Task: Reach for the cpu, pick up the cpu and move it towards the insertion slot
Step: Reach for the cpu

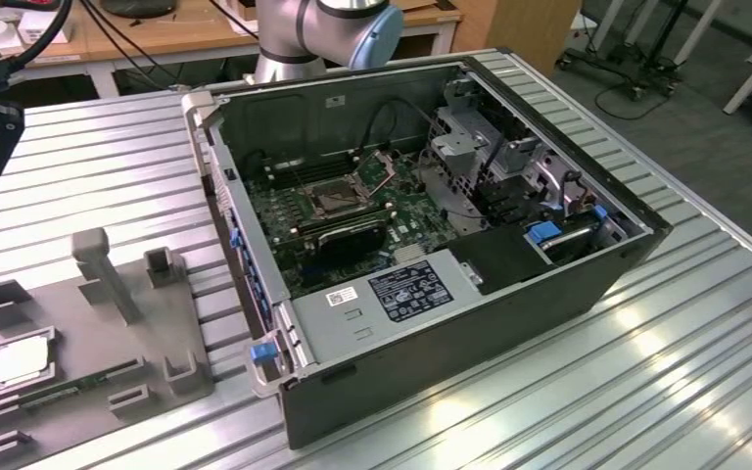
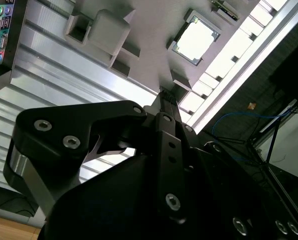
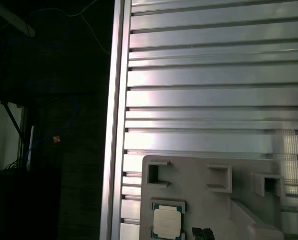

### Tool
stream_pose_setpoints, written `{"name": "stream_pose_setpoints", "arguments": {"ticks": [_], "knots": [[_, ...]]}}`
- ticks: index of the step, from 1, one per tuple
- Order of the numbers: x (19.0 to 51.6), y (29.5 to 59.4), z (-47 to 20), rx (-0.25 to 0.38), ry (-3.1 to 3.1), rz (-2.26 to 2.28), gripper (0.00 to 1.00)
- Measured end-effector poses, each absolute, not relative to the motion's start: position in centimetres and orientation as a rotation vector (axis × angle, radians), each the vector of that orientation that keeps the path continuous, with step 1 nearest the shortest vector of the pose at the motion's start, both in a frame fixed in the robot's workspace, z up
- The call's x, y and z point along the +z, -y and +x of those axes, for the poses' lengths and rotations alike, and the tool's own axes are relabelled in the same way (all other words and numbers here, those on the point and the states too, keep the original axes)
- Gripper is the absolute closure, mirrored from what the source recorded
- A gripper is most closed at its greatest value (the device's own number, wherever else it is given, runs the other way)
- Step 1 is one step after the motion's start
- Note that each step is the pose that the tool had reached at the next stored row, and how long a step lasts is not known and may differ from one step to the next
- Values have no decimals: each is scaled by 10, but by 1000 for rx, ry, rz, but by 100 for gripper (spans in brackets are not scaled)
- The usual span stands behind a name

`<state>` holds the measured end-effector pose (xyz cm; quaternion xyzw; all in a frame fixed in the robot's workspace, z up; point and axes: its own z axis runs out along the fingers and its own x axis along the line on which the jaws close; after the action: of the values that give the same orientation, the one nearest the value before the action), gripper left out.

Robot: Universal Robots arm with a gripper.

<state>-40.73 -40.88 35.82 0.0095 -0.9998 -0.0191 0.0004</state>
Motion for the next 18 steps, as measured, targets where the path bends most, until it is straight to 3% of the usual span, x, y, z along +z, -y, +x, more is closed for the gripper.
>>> {"name": "stream_pose_setpoints", "arguments": {"ticks": [18], "knots": [[354,411,-409,-60,3140,30,89]]}}
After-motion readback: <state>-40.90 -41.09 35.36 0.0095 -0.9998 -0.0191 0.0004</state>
